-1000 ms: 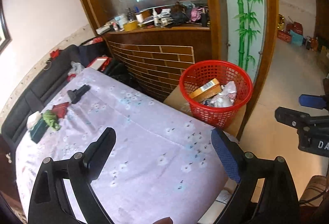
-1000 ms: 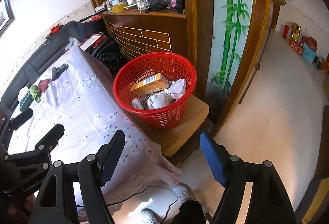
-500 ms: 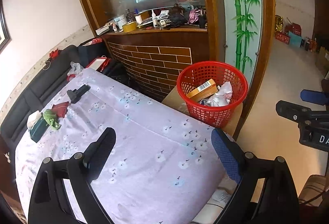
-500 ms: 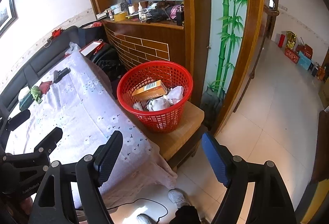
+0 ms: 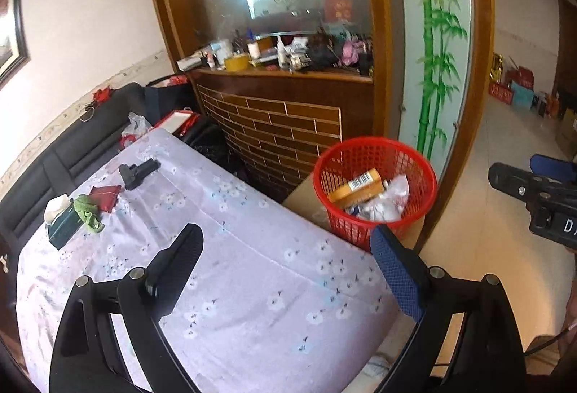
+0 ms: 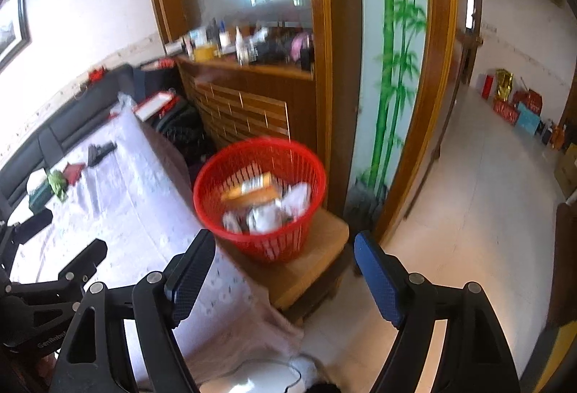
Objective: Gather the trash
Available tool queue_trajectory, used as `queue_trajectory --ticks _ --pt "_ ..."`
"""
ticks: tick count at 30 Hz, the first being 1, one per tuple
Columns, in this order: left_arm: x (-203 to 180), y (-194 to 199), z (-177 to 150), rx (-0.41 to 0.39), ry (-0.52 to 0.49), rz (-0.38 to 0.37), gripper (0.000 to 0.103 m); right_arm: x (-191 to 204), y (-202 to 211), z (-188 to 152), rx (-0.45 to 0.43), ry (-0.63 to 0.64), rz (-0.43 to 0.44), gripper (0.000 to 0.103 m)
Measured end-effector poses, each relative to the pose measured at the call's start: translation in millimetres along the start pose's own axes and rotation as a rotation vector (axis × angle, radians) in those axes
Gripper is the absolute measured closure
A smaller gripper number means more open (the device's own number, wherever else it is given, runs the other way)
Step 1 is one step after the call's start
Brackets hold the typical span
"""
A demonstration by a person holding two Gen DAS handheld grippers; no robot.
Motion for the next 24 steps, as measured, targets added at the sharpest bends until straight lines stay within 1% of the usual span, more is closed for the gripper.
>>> queue_trajectory --ticks 4,7,9,11,14,19,24 --pt "7 3 3 -0.041 0.021 0.048 0.01 2 3 6 -0.03 0.012 0.001 0.017" --pt "10 6 0 -0.054 0.024 0.052 0.01 7 2 6 -0.033 0.025 0.008 0.017" --pt "13 12 -3 -0.092 0.028 0.066 0.01 11 2 3 -0.034 0.035 0.007 0.017" --pt "16 21 -7 -0.133 0.043 0.062 0.01 13 6 0 -0.05 0.039 0.01 0.017" --pt "20 28 -14 -0.155 0.059 0.071 0.01 16 11 -5 -0.064 0.051 0.003 0.017" --pt "22 25 -23 -0.11 0.048 0.066 0.01 18 9 -20 -0.021 0.048 -0.012 0.016" --pt "22 29 -28 -0.102 0.042 0.051 0.01 20 19 -26 -0.036 0.057 -0.029 0.016"
Point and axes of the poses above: each gripper's, at about its wrist camera, not at the fingertips, and y roughly against the way its jaws point, x to its left, z to its top, the point moved 7 cm from there along -y, roughly the way its jaws point, and after that the axes turned 10 degrees about z, right-handed, at the moved point
